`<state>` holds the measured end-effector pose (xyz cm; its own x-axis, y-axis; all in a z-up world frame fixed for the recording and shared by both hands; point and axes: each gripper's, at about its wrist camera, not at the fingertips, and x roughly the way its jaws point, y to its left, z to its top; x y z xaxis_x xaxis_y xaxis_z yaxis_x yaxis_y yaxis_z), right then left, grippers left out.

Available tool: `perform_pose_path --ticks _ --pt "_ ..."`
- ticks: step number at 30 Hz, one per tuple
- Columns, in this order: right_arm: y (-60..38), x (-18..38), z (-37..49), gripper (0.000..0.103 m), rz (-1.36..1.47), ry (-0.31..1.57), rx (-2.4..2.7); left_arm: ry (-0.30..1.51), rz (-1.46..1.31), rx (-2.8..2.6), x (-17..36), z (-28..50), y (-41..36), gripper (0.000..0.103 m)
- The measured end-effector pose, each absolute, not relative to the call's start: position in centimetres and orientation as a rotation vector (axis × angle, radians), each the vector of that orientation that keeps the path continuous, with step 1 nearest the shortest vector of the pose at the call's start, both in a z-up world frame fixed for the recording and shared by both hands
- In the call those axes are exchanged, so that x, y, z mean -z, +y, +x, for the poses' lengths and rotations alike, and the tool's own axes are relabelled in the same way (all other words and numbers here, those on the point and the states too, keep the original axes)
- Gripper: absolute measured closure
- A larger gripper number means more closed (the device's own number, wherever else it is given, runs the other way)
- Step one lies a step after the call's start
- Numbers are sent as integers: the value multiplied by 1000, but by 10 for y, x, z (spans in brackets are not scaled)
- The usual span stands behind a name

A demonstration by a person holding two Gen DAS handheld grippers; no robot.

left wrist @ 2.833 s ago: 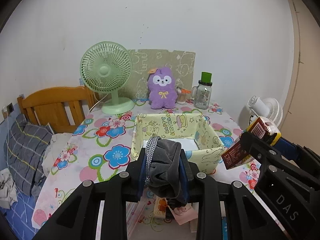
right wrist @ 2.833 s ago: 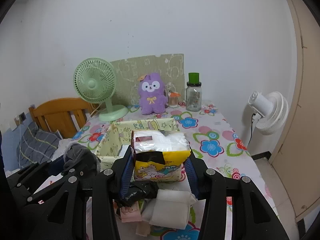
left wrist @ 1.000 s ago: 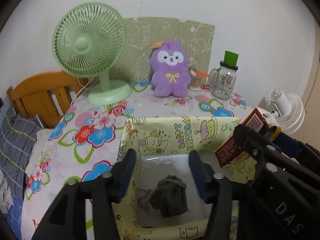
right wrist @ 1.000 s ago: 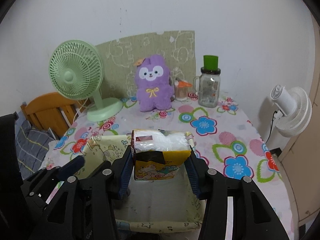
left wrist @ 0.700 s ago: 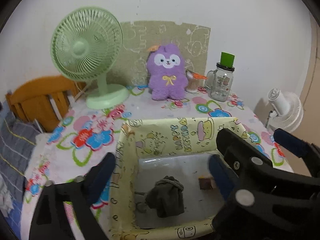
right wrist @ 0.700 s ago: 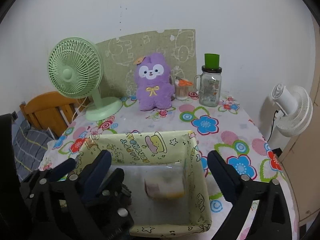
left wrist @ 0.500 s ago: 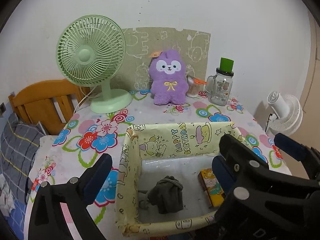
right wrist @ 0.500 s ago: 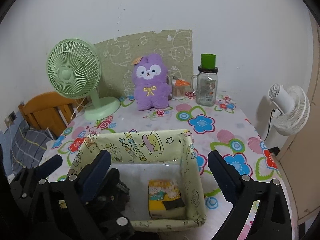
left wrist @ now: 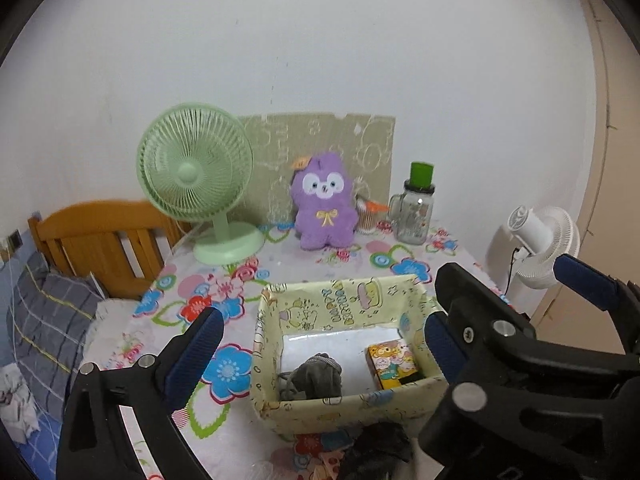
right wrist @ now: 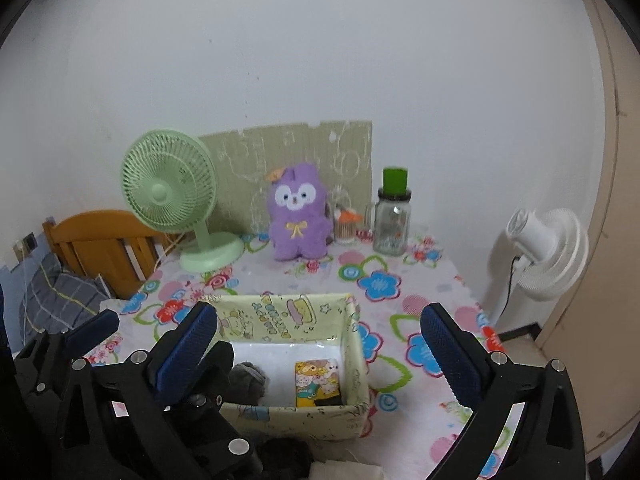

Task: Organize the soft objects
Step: 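Withdraw both grippers from the box toward the remaining items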

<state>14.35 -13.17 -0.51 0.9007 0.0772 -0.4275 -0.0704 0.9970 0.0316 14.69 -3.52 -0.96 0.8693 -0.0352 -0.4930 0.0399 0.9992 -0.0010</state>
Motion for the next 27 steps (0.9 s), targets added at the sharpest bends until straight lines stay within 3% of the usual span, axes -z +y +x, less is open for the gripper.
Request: perform_pose_path --ticks 12,27 --pt "-135 -28 73 0 -2 371 -87 430 22 26 -21 81 -38 0" --pt "-135 -4 28 0 0 399 -98 460 -3 55 4 35 -34 0"
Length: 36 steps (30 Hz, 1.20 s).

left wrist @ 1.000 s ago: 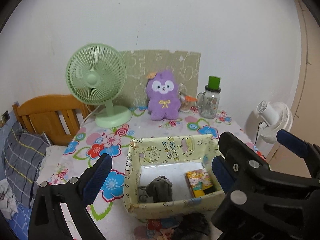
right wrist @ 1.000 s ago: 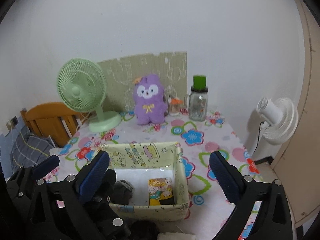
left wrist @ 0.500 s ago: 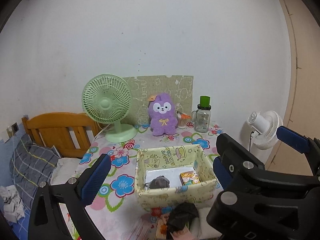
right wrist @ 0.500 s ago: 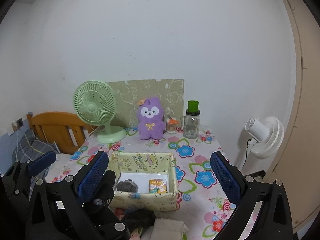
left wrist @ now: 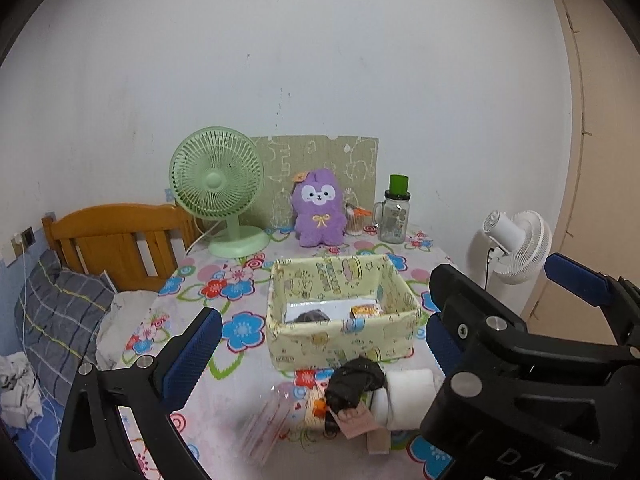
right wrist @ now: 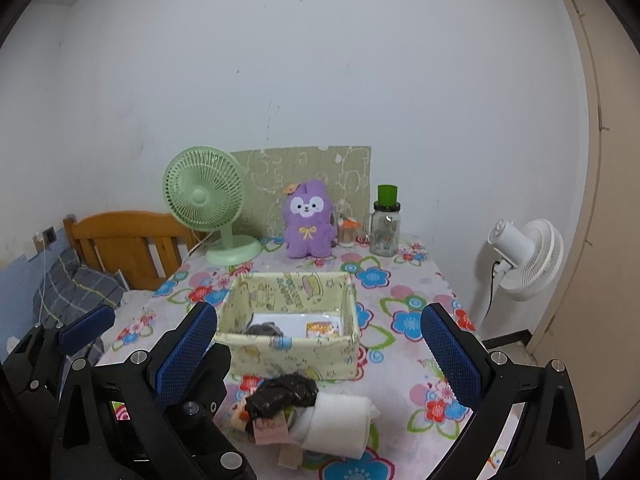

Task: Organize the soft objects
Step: 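Withdraw both grippers from the box toward the remaining items, then grasp the clear straw bag with the left gripper while the right grasps the black plastic bag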

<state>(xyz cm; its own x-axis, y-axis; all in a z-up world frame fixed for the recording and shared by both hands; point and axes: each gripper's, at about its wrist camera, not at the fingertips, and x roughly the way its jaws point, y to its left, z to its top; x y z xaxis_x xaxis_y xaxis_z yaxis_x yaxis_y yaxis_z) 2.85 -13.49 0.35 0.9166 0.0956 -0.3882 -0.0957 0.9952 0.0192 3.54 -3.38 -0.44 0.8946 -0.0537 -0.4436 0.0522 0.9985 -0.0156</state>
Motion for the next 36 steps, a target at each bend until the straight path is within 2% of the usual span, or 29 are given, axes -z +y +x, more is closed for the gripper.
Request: perform_pose_path --ticks 17,36 --pt "-132 63 28 0 47 457 -71 538 -8 54 70 45 -15 0" --pt "-119 120 69 0 75 584 -77 663 24 -11 127 79 7 2"
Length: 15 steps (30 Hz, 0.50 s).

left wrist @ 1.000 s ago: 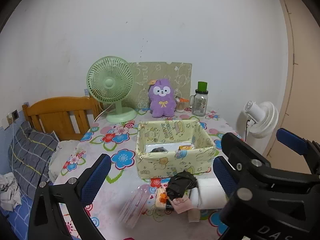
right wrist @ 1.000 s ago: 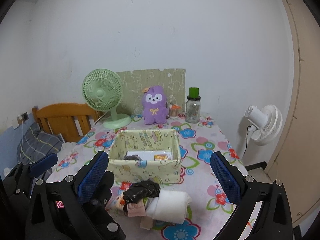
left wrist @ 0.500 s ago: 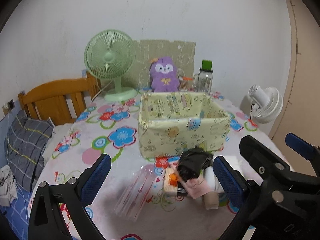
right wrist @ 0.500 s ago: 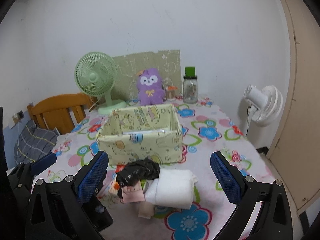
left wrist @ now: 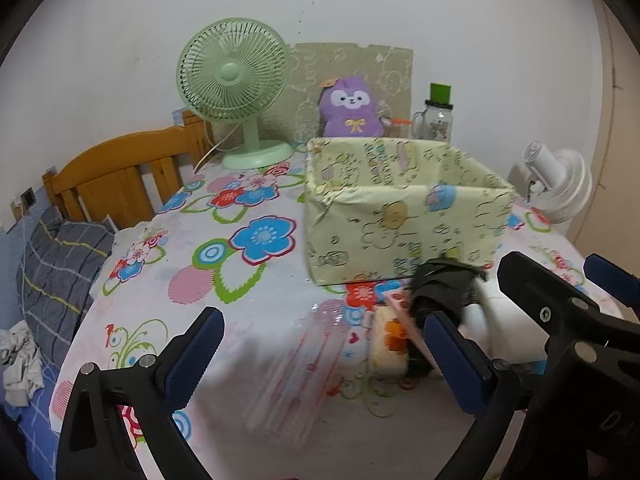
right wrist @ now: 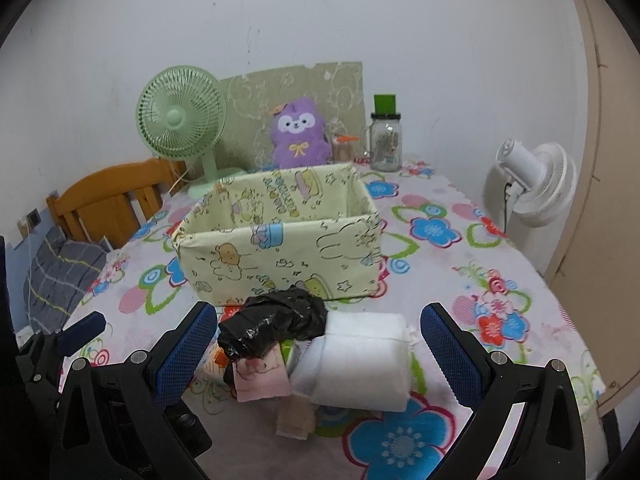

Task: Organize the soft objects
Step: 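Grasp the clear straw bag with the left gripper while the right grasps the black plastic bag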

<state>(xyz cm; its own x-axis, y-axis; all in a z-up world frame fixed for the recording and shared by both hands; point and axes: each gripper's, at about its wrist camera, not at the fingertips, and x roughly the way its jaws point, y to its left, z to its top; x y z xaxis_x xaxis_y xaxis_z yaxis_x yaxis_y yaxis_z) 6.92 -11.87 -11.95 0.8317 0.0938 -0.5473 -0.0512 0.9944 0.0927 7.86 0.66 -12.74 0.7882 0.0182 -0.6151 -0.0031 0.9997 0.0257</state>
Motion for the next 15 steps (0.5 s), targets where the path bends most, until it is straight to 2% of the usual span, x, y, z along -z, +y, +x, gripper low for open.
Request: perform_pose_path --ticks 10,13,15 --pt "-94 139 97 0 35 644 -116 755 4 -21 155 100 21 21" --pt "-88 145 105 0 23 662 -125 784 7 -21 164 105 23 31" --pt "-85 149 108 0 16 674 -130 811 1 -15 170 108 24 44"
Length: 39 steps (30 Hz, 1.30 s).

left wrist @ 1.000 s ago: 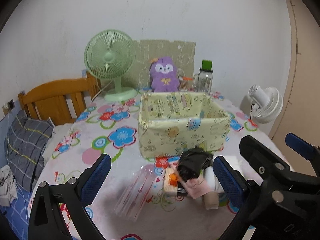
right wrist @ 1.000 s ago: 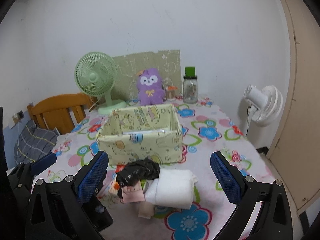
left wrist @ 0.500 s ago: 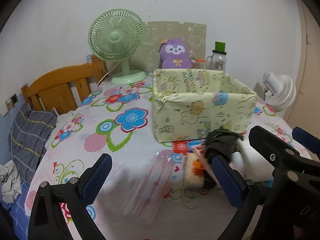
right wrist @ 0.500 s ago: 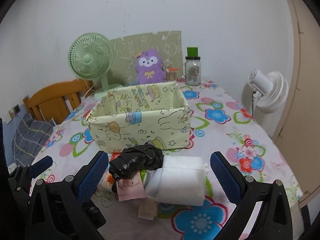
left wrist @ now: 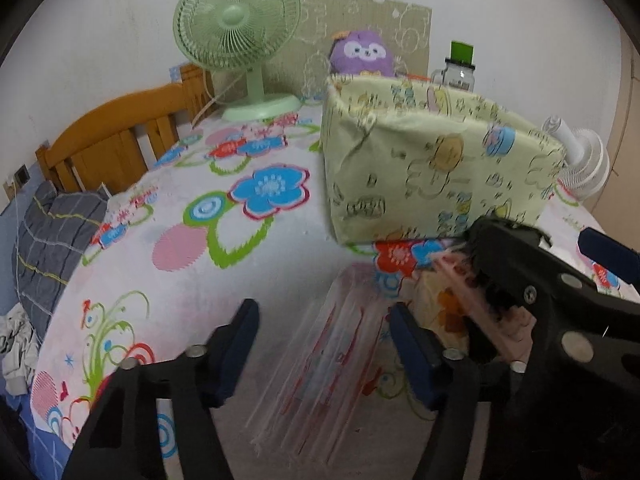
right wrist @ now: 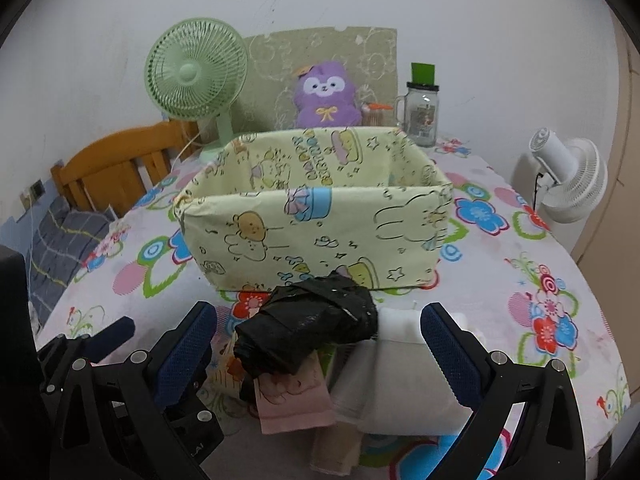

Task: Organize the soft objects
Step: 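Grasp the clear straw bag with the left gripper while the right grasps the black plastic bag, then lift both bags and carry them over the fabric box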

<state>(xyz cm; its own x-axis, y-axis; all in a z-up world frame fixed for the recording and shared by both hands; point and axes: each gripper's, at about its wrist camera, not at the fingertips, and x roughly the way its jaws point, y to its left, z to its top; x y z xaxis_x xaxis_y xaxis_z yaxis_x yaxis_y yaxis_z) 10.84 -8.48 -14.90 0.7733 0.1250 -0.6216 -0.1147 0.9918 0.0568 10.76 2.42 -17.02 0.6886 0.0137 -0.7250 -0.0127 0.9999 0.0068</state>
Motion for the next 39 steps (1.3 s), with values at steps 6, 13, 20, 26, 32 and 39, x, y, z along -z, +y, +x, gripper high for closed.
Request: perform_pose_path --ticks 6,13,20,26,32,39 --pt "-79 159 119 0 0 706 -139 816 5 24 173 107 23 65" --pt "-75 166 128 8 -9 733 -144 809 -20 37 171 114 25 76" --pt "-78 175 135 37 4 779 -137 800 -6 32 169 120 20 81" --pt "-80 170 130 43 23 763 -156 779 -9 7 163 118 18 83" --pt "-83 158 121 43 28 731 -154 754 -9 6 153 111 17 85" --pt "-87 139 106 45 43 684 -138 708 -4 11 133 99 14 85"
